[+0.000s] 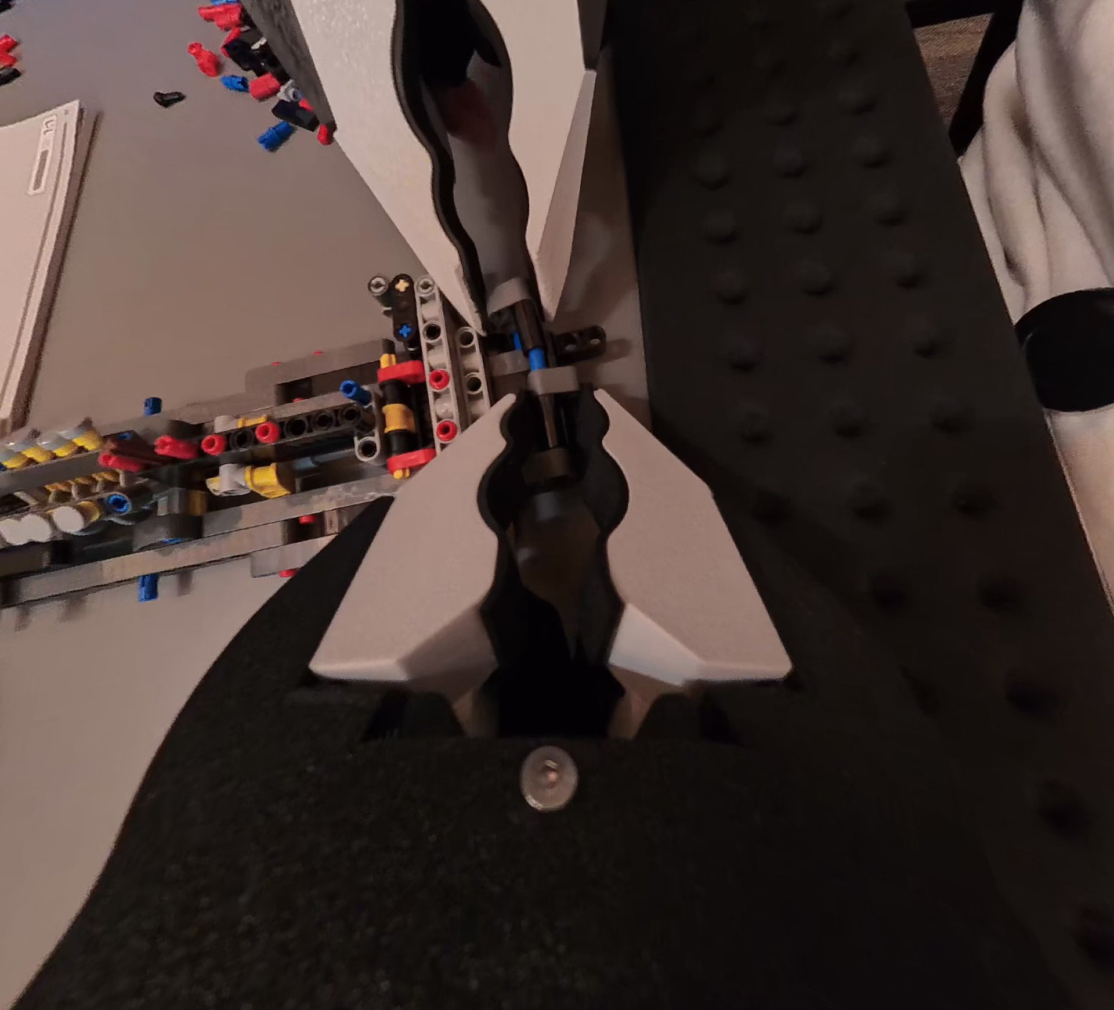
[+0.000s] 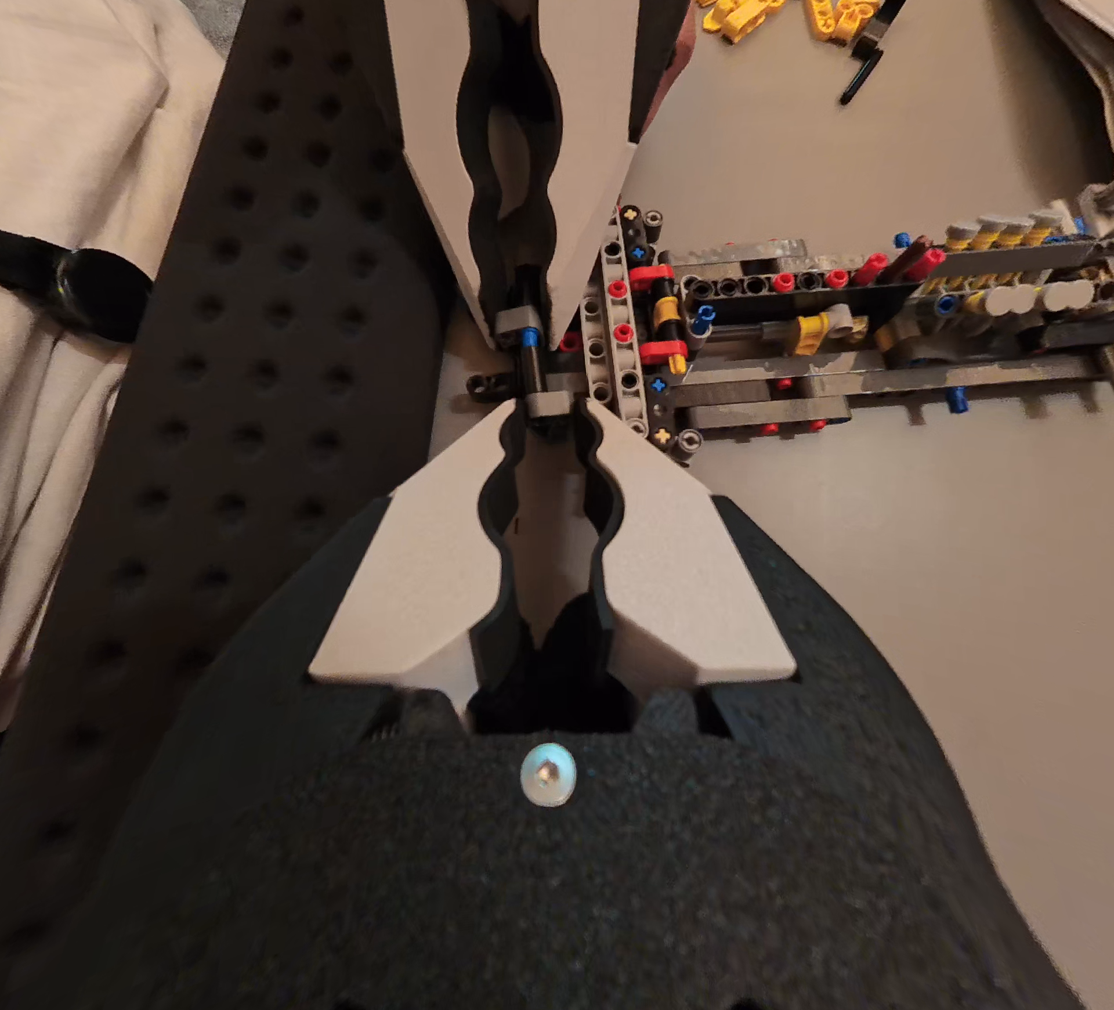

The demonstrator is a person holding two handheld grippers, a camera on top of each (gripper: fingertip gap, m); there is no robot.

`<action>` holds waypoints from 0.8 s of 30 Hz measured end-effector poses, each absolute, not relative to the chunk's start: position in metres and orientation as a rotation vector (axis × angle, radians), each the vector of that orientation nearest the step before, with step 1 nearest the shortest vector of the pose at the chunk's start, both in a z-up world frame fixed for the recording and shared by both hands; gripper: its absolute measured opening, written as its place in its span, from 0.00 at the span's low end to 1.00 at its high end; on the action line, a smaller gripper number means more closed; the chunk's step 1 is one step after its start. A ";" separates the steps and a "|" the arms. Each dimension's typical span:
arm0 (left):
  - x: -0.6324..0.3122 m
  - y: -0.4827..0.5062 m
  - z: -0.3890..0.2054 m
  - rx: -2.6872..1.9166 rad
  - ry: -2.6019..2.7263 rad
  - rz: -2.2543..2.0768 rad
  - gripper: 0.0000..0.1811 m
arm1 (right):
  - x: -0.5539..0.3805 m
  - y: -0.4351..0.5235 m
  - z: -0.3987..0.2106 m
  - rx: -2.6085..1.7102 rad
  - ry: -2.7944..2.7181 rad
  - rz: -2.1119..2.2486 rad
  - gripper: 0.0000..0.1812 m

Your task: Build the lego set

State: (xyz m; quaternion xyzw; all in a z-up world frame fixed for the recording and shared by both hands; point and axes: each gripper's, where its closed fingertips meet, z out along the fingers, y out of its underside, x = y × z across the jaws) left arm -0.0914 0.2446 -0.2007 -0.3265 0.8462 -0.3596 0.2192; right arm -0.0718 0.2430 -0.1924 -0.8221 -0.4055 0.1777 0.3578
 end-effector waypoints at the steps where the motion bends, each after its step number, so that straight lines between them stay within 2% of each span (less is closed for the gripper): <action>1: -0.091 0.245 -0.201 -0.898 2.338 -0.988 0.07 | -0.072 0.243 -0.193 -2.123 -1.036 0.451 0.08; 24: -0.090 0.244 -0.202 -0.928 2.351 -1.008 0.07 | -0.071 0.242 -0.196 -2.043 -1.094 0.114 0.08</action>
